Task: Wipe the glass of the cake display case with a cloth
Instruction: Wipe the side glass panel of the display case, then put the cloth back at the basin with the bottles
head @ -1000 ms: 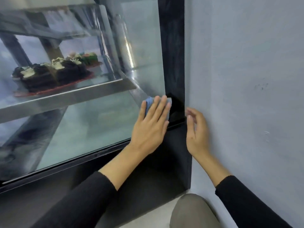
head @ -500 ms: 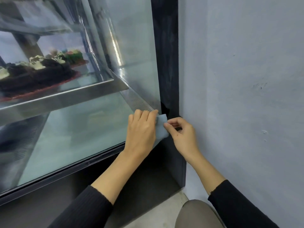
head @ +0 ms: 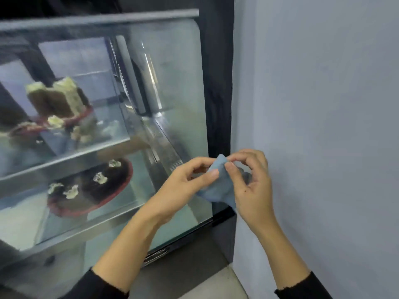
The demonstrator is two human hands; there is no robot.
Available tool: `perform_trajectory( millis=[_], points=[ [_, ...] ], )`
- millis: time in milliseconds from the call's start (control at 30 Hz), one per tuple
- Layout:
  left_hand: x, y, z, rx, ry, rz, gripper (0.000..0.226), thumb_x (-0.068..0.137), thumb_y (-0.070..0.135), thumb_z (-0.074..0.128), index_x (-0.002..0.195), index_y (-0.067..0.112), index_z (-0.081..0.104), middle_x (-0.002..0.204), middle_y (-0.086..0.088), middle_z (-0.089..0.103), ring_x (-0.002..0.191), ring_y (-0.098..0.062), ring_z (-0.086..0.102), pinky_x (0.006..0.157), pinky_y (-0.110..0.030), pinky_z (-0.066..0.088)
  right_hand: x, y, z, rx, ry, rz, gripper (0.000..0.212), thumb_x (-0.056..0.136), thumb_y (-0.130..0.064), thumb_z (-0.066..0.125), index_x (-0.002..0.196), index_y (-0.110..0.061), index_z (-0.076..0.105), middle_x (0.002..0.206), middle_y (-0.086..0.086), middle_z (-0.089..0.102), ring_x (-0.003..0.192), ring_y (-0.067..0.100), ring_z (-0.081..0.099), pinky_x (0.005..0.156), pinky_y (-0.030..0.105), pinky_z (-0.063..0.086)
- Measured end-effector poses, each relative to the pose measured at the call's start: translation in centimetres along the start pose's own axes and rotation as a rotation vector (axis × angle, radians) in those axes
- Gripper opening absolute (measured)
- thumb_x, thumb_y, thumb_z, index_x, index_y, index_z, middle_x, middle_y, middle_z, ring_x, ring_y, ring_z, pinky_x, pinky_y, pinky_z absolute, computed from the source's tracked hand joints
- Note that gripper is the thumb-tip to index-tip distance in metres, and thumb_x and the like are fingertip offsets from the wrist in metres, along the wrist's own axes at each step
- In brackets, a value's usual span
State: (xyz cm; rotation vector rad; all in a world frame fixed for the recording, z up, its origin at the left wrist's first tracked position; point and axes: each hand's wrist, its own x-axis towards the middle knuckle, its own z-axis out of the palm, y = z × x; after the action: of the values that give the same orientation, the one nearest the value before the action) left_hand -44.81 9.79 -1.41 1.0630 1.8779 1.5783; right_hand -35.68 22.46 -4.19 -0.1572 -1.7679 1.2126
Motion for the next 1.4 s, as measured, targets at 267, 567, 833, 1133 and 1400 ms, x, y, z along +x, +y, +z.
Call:
perform_trajectory(
  millis=[267, 567, 833, 1133, 1400],
  points=[
    [0.3, 15.8, -3.2, -0.643, -0.181, -0.341, 0.042, 0.091, 0.041, 0.049, 0.111, 0.014, 0.074, 0.118, -0.010, 0.070, 0.108, -0.019, 0.067, 0.090, -0.031, 0.056, 9.3, -16.0, -2.6, -0.078, -0.142, 0.004, 0.012, 0.091, -0.011, 0.059, 0.089, -0.023, 0.059, 0.087, -0.014, 0.059, 0.086, 0.002, 0.056, 0.081, 0.009, 0.039],
    [2.3, 21.8, -5.4, -0.629, -0.113, -0.204, 0.063, 0.067, -0.004, 0.073, 0.126, 0.012, 0.057, 0.112, -0.013, 0.066, 0.096, -0.024, 0.068, 0.080, -0.033, 0.059, 9.9, -23.7, -4.8, 0.121, -0.105, 0.546, 0.023, 0.095, -0.037, 0.057, 0.094, -0.015, 0.063, 0.082, -0.013, 0.067, 0.076, 0.001, 0.062, 0.066, 0.013, 0.047],
    [-0.4, 21.9, 0.3, -0.573, -0.295, -0.384, 0.064, 0.071, 0.017, 0.083, 0.128, 0.005, 0.056, 0.118, -0.020, 0.066, 0.098, -0.024, 0.070, 0.087, -0.039, 0.058, 1.2, -25.3, -4.9, 0.103, 0.302, 0.661, 0.026, 0.095, -0.033, 0.059, 0.105, -0.012, 0.071, 0.095, 0.006, 0.076, 0.086, 0.018, 0.073, 0.071, 0.027, 0.057],
    [-11.2, 16.3, 12.4, -0.431, -0.930, -0.784, 0.068, 0.088, 0.067, 0.049, 0.125, 0.013, 0.066, 0.124, -0.011, 0.068, 0.119, -0.024, 0.063, 0.107, -0.040, 0.043, -13.4, -28.6, -8.9, -0.054, 0.963, 0.667, 0.022, 0.097, -0.032, 0.055, 0.114, -0.024, 0.066, 0.103, -0.002, 0.075, 0.095, 0.011, 0.071, 0.080, 0.024, 0.057],
    [-22.6, 16.4, 23.4, -0.187, -1.136, -0.594, 0.028, 0.083, 0.016, 0.074, 0.106, 0.000, 0.070, 0.101, -0.015, 0.075, 0.100, -0.030, 0.071, 0.084, -0.037, 0.056, -27.5, -32.8, -13.0, -0.216, 1.492, 0.689, 0.018, 0.098, -0.028, 0.056, 0.101, -0.016, 0.068, 0.092, 0.004, 0.074, 0.086, 0.015, 0.070, 0.073, 0.028, 0.057]
  ],
)
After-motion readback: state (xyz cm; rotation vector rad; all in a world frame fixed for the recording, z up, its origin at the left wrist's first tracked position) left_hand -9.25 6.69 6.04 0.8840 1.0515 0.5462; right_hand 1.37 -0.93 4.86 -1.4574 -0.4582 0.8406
